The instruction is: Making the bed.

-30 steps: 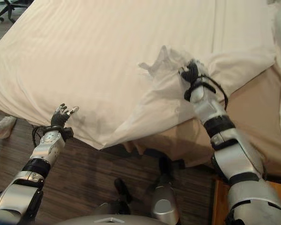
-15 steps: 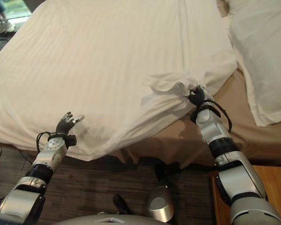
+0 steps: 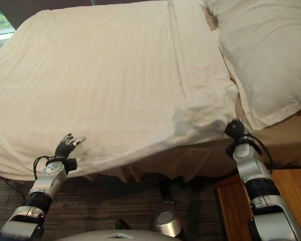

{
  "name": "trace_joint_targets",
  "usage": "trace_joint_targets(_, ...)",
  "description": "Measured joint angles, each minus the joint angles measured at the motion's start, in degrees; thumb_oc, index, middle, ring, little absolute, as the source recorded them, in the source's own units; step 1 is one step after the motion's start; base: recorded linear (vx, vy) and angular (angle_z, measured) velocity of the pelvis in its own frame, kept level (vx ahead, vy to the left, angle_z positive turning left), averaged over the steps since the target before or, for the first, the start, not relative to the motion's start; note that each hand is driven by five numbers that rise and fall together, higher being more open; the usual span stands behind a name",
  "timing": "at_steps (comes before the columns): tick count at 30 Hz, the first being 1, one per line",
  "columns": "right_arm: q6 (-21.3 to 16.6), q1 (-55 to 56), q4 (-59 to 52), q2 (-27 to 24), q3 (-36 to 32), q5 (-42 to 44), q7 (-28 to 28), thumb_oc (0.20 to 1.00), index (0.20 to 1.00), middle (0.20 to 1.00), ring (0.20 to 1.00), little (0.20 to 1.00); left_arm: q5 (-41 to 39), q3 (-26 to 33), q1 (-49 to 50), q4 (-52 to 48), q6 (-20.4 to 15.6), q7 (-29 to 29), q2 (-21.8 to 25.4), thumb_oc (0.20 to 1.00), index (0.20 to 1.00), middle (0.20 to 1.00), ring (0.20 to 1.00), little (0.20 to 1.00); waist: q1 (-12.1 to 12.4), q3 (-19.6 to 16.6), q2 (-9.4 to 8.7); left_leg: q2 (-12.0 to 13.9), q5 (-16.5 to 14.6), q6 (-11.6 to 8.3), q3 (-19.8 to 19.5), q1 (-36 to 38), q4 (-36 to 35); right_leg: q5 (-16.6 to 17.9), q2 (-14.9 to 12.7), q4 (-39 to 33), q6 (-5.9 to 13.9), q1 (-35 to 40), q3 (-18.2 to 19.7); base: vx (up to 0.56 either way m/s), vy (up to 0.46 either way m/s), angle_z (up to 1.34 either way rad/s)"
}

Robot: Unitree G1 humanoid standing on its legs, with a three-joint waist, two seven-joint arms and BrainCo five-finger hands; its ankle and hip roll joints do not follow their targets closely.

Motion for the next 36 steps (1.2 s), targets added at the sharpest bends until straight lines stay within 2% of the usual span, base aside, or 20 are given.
trace_joint_targets(3, 0.0, 9.8, -0.7, 0.8, -6.0, -1.2, -0.2, 1.0, 1.0, 1.0, 1.0, 1.0, 0.1, 2.0, 4.5, -1.2, 0.0, -0.1, -0.8, 1.0, 1.0, 1.0, 1.0, 1.0, -0.7, -0.7, -0.97, 0.5, 0.0, -0.01, 0.2, 0.3, 0.0, 0.1, 0.1, -0.1, 0.19, 0.3, -0.1, -0.05, -0.048, -0.01)
trace_joint_targets(10, -0.6, 24.5, 1.7, 5.7, -10.1, -3.9, -0.3, 1.0, 1.0, 1.0, 1.0, 1.0, 0.2, 4.5, 8.8, -2.6, 0.3, 0.1, -4.8, 1.0, 1.0, 1.0, 1.0, 1.0, -1.4, -1.9, -2.48, 0.9, -0.2, 0.19, -0.9, 0.5, 0.0, -0.2, 0.3, -0.1, -0.18, 0.9, -0.9, -0.01, -0.009, 0.04)
trace_joint_targets(14, -0.7, 27.3, 12.6, 11.9, -7.7, -5.0, 0.1, 1.0, 1.0, 1.0, 1.0, 1.0, 1.7, 3.5, 10.1, -2.6, 0.4, 0.3, -6.5, 1.0, 1.0, 1.0, 1.0, 1.0, -0.6, -3.3, -3.96, 1.5, -0.1, 0.14, -1.3, 0.3, 0.0, -0.4, 0.8, -0.2, -0.29, 0.7, -1.5, -0.01, -0.018, 0.05)
trace_joint_targets(15, -0.9, 25.3, 23.4, 15.3, -5.2, -5.2, -0.8, 1.0, 1.0, 1.0, 1.0, 1.0, 1.8, 2.9, 11.0, -2.5, 0.4, 0.9, -6.6, 1.0, 1.0, 1.0, 1.0, 1.0, -0.3, -4.4, -4.91, 1.9, -0.1, 0.15, -1.6, -0.2, 0.0, -0.4, 0.9, -0.1, -0.28, 0.6, -2.2, 0.0, 0.0, 0.0)
trace_joint_targets(17, 1.5, 24.0, 32.2, 18.3, -3.3, -4.9, -0.2, 1.0, 1.0, 1.0, 1.0, 1.0, 2.2, 1.0, 10.7, -2.6, 0.4, 1.3, -6.6, 1.0, 1.0, 1.0, 1.0, 1.0, 0.5, -5.5, -6.03, 2.1, 0.0, 0.23, -1.6, -0.5, 0.0, -0.4, 1.0, -0.1, -0.28, 0.1, -2.7, -0.01, -0.018, -0.06)
trace_joint_targets(20, 1.4, 23.6, 29.2, 17.1, -2.8, -4.2, -0.2, 1.0, 1.0, 1.0, 1.0, 1.0, 2.2, 0.7, 10.5, -2.9, 0.9, 1.4, -6.5, 1.0, 1.0, 1.0, 1.0, 1.0, 0.2, -6.1, -6.58, 2.0, 0.2, 0.23, -1.2, -0.2, 0.0, -0.4, 0.9, -0.2, -0.27, 0.0, -3.4, 0.0, 0.002, -0.12)
trace_joint_targets(21, 1.2, 23.6, 24.6, 15.5, -2.9, -3.1, -0.3, 0.206, 0.206, 0.206, 0.206, 0.206, 2.2, 0.8, 10.4, -3.1, 1.2, 1.4, -6.3, 1.0, 1.0, 1.0, 1.0, 1.0, -0.1, -6.3, -6.79, 2.0, 0.2, 0.23, -1.1, 0.0, 0.0, -0.4, 0.8, -0.2, -0.27, 0.1, -3.3, 0.0, 0.02, -0.09)
trace_joint_targets(23, 1.4, 22.5, 18.4, 13.4, -3.4, -1.1, -0.5, 0.2, 0.2, 0.2, 0.2, 0.2, 2.2, 1.0, 10.4, -3.1, 1.5, 1.5, -6.1, 1.0, 1.0, 1.0, 1.0, 1.0, -0.6, -6.7, -7.16, 2.0, 0.2, 0.24, -1.1, 0.4, 0.0, -0.4, 1.0, -0.2, -0.27, 0.4, -3.3, -0.01, 0.022, -0.05)
trace_joint_targets(26, 0.6, 20.4, 3.4, 10.2, -5.5, 3.0, -1.3, 0.2, 0.2, 0.2, 0.2, 0.2, 2.2, 1.0, 10.6, -3.1, 1.6, 1.6, -6.1, 1.0, 1.0, 1.0, 1.0, 1.0, -1.0, -7.1, -6.87, 2.0, 0.2, 0.24, -0.9, 0.6, 0.0, -0.3, 1.0, -0.2, -0.19, 0.5, -3.1, 0.0, 0.014, -0.03)
trace_joint_targets(27, -1.1, 18.3, -3.3, 9.1, -5.9, 4.8, -1.9, 0.2, 0.2, 0.2, 0.2, 0.2, 2.0, 1.0, 10.9, -3.2, 1.6, 1.5, -6.3, 1.0, 1.0, 1.0, 1.0, 1.0, -0.8, -7.4, -6.55, 2.1, 0.3, 0.2, -0.9, 0.5, 0.0, -0.3, 1.0, -0.2, -0.18, 0.5, -3.1, 0.0, 0.0, 0.0)
trace_joint_targets(29, -1.3, 15.1, -6.5, 8.9, -5.8, 6.2, -2.6, 0.2, 0.2, 0.2, 0.2, 0.2, 1.7, 1.2, 11.1, -3.2, 1.6, 1.4, -6.9, 1.0, 1.0, 1.0, 1.0, 1.0, -1.1, -7.6, -6.47, 2.1, 0.3, 0.15, -0.9, 0.6, 0.0, -0.3, 1.1, -0.2, -0.18, 0.4, -3.2, 0.01, 0.003, 0.03)
trace_joint_targets(30, -2.2, 11.4, -11.4, 9.4, -6.8, 11.0, -3.6, 0.2, 0.2, 0.2, 0.2, 0.2, 1.0, 1.4, 11.6, -3.2, 1.5, 1.2, -8.2, 1.0, 1.0, 1.0, 1.0, 1.0, -0.5, -8.0, -5.86, 2.2, 0.3, 0.15, -1.1, 0.5, 0.0, -0.3, 1.1, -0.2, -0.2, 0.5, -3.3, 0.01, -0.003, 0.07)
trace_joint_targets(33, -6.2, 5.3, -11.6, 11.9, -6.8, 20.4, -5.4, 0.2, 0.2, 0.2, 0.2, 0.2, -1.4, 0.6, 12.0, -3.2, 1.5, 0.6, -9.1, 1.0, 1.0, 1.0, 1.0, 1.0, 0.8, -8.4, -5.27, 2.4, 0.4, 0.13, -1.3, 0.7, 0.0, -0.3, 1.2, -0.2, -0.21, 1.0, -3.5, 0.01, -0.009, 0.05)
trace_joint_targets(34, -7.5, 3.1, -11.6, 14.3, -6.8, 25.4, -5.5, 0.2, 0.2, 0.2, 0.2, 0.2, -1.9, 0.2, 12.1, -3.2, 1.5, 0.2, -9.0, 1.0, 1.0, 1.0, 1.0, 1.0, 1.1, -8.6, -5.01, 2.5, 0.4, 0.15, -1.4, 0.7, 0.0, -0.3, 1.2, -0.2, -0.21, 1.0, -3.6, 0.02, -0.013, 0.03)
trace_joint_targets(35, -10.0, -0.2, -11.9, 19.6, -7.5, 33.3, -5.7, 0.2, 0.2, 0.2, 0.2, 0.2, -3.4, -0.6, 11.7, -3.2, 1.5, 0.1, -8.9, 1.0, 1.0, 1.0, 1.0, 1.0, 0.6, -8.6, -4.56, 2.5, 0.4, 0.13, -1.3, 0.6, 0.0, -0.2, 1.2, -0.2, -0.25, 0.8, -3.6, 0.02, -0.009, 0.06)
trace_joint_targets(36, -11.8, -1.1, -10.5, 20.6, -6.4, 36.7, -5.3, 0.2, 0.2, 0.2, 0.2, 0.2, -3.5, -1.3, 10.9, -2.9, 1.4, -0.1, -8.9, 1.0, 1.0, 1.0, 1.0, 1.0, 1.3, -8.6, -4.11, 2.5, 0.4, 0.12, -1.6, 0.5, 0.0, -0.2, 1.1, -0.2, -0.26, 0.9, -3.9, 0.02, -0.02, 0.11)
